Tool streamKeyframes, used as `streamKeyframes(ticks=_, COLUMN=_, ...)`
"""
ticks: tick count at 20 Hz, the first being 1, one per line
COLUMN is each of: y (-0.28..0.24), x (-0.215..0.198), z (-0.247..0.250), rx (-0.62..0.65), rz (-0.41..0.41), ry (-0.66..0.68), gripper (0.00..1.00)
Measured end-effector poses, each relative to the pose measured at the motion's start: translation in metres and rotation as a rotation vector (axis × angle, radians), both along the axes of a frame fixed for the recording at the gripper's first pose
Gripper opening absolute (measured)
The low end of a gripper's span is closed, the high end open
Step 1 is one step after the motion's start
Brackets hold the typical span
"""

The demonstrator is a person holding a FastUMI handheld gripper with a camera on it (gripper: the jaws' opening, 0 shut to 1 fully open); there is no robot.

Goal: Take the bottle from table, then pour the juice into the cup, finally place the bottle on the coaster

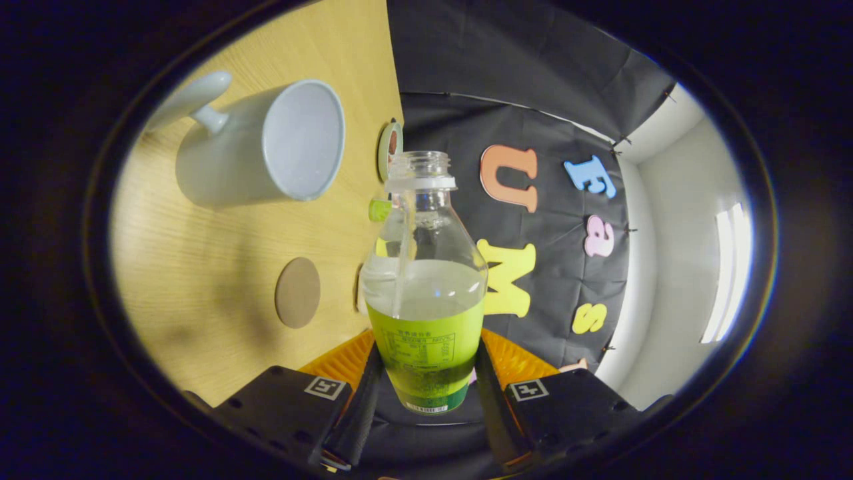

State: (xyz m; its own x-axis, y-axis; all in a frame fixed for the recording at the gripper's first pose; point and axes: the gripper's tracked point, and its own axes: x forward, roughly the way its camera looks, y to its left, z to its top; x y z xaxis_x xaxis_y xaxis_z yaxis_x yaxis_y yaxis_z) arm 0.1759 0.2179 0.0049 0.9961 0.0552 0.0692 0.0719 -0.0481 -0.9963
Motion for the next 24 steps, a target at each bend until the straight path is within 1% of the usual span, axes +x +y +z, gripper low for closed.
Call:
streamKeyframes(ticks=13, y=0.002, x=0.000, z=0.003, rx=-0.115, rz=0.000, ry=-0.009, gripper=0.75)
streamKeyframes(ticks=24, y=0.001, x=0.000, z=0.018, rx=-0.152, rz=-0.002, ry=-0.047, gripper=0.75)
